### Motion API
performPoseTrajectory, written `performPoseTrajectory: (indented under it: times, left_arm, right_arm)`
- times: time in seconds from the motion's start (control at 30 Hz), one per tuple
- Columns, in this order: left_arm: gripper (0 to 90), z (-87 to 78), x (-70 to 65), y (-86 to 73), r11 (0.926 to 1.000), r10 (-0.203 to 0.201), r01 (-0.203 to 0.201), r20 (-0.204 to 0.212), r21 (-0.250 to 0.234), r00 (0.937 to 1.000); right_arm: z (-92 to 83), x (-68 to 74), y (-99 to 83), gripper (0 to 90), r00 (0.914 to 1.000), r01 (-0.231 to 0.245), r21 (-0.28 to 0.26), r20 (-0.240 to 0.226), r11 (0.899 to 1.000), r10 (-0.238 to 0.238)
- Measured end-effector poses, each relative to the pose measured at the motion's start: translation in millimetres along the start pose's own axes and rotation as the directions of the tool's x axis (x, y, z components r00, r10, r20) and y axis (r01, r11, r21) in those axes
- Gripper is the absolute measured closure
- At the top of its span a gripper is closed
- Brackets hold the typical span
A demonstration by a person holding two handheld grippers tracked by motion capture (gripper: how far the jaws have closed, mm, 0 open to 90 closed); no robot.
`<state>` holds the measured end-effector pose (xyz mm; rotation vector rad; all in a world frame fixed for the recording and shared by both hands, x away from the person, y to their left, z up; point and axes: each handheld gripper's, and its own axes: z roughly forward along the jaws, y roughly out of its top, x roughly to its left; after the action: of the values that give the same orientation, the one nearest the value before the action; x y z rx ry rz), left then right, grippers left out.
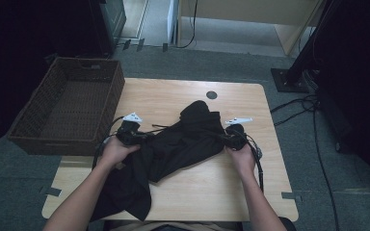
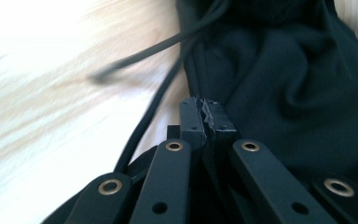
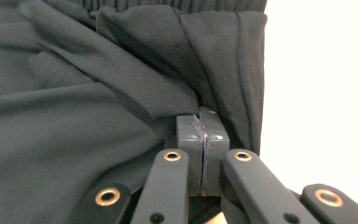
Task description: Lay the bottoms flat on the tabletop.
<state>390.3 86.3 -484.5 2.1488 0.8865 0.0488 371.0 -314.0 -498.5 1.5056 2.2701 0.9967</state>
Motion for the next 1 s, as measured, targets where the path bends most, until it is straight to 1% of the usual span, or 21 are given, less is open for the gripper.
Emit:
performPoseTrajectory:
  times: [0.03, 0.13, 0.2, 0.23, 0.27, 0.3, 0.33, 0.4, 0.47, 0.5, 0.57, 0.6, 0.7, 0.73, 0.77, 0.8, 0.87, 0.93, 1.0]
  left_arm:
    - [88.8, -2.4, 0.9, -3.0, 1.0000, -0.004, 0.004, 0.003, 0.004, 1.0000]
    - [88.7, -8.0, 2.6, -10.4, 0.9998, -0.019, 0.019, 0.001, -0.006, 0.9998]
    - [88.5, -9.7, 2.9, -13.8, 0.9996, -0.026, 0.026, 0.005, -0.011, 0.9997]
    - [88.3, -9.7, 2.9, -14.8, 0.9995, -0.031, 0.031, 0.012, -0.011, 0.9994]
    - [87.9, -9.7, 3.2, -14.9, 0.9991, -0.041, 0.041, 0.028, -0.005, 0.9988]
    - [86.9, -9.7, 2.4, -14.0, 0.9989, -0.046, 0.046, 0.033, -0.008, 0.9984]
    - [85.0, -10.5, 1.0, -12.4, 0.9989, -0.043, 0.043, 0.034, -0.017, 0.9985]
    - [77.4, -13.1, -2.1, -6.1, 0.9989, -0.031, 0.033, 0.049, -0.034, 0.9983]
    - [70.5, -16.9, -6.6, 3.4, 0.9987, -0.013, 0.015, 0.041, -0.048, 0.9991]
    - [70.7, -18.8, -9.2, 9.0, 0.9988, 0.002, 0.000, 0.038, -0.050, 0.9993]
    - [70.5, -20.2, -13.9, 20.3, 0.9974, 0.044, -0.042, 0.033, -0.058, 0.9985]
    - [70.2, -19.5, -15.2, 25.9, 0.9965, 0.053, -0.051, 0.035, -0.066, 0.9980]
    - [67.7, -12.2, -15.0, 43.3, 0.9958, 0.064, -0.061, 0.036, -0.068, 0.9973]
    - [67.4, -7.5, -14.2, 48.7, 0.9962, 0.064, -0.062, 0.041, -0.061, 0.9971]
    - [67.0, -1.5, -13.1, 53.4, 0.9969, 0.065, -0.062, 0.047, -0.048, 0.9968]
    - [66.7, 5.2, -12.4, 57.3, 0.9974, 0.065, -0.064, 0.043, -0.034, 0.9970]
    - [66.6, 19.4, -11.9, 61.8, 0.9982, 0.060, -0.059, 0.053, -0.011, 0.9968]
    - [65.0, 33.0, -12.0, 63.9, 0.9977, 0.065, -0.066, 0.058, 0.018, 0.9962]
    - [64.3, 44.3, -10.8, 64.5, 0.9973, 0.063, -0.065, 0.059, 0.033, 0.9962]
  right_arm:
    - [-1.4, -3.4, -1.1, 89.8, 0.9998, -0.014, -0.001, 0.014, 1.000, 0.014]
    - [-4.6, -14.9, -4.4, 89.6, 0.9978, -0.046, -0.004, 0.046, 0.999, 0.046]
    - [-5.5, -18.5, -4.9, 89.5, 0.9971, -0.045, -0.002, 0.062, 0.999, 0.045]
    - [-5.6, -19.1, -4.8, 89.3, 0.9963, -0.051, -0.003, 0.069, 0.999, 0.051]
    - [-5.8, -18.6, -4.5, 88.6, 0.9958, -0.057, -0.003, 0.072, 0.998, 0.057]
    - [-6.1, -17.7, -4.0, 87.4, 0.9960, -0.056, -0.008, 0.070, 0.998, 0.056]
    - [-6.6, -16.1, -3.4, 85.1, 0.9966, -0.049, -0.017, 0.065, 0.999, 0.050]
    - [-8.9, -11.5, -2.0, 80.5, 0.9975, -0.041, -0.035, 0.056, 0.999, 0.043]
    - [-12.1, -8.0, 0.2, 78.7, 0.9986, -0.040, -0.056, 0.033, 0.998, 0.042]
    - [-14.3, -6.5, 1.7, 78.8, 0.9989, -0.038, -0.066, 0.025, 0.997, 0.040]
    - [-19.1, -2.6, 5.2, 77.8, 0.9992, -0.037, -0.088, 0.010, 0.995, 0.038]
    - [-21.5, -0.8, 7.5, 77.2, 0.9993, -0.036, -0.099, 0.000, 0.994, 0.036]
    - [-28.2, 5.9, 15.0, 75.4, 0.9988, -0.035, -0.137, -0.038, 0.990, 0.030]
    - [-29.6, 8.4, 17.7, 75.0, 0.9990, -0.023, -0.146, -0.042, 0.989, 0.017]
    - [-30.3, 10.9, 20.1, 74.4, 0.9992, -0.012, -0.150, -0.040, 0.989, 0.006]
    - [-30.4, 12.7, 22.0, 73.8, 0.9992, -0.003, -0.153, -0.039, 0.988, -0.003]
    - [-28.6, 13.2, 24.0, 71.7, 0.9993, 0.008, -0.152, -0.034, 0.988, -0.014]
    - [-25.5, 10.6, 23.2, 69.5, 0.9997, 0.012, -0.142, -0.019, 0.990, -0.015]
    - [-22.7, 5.9, 20.9, 68.6, 0.9999, 0.007, -0.131, -0.011, 0.991, -0.009]
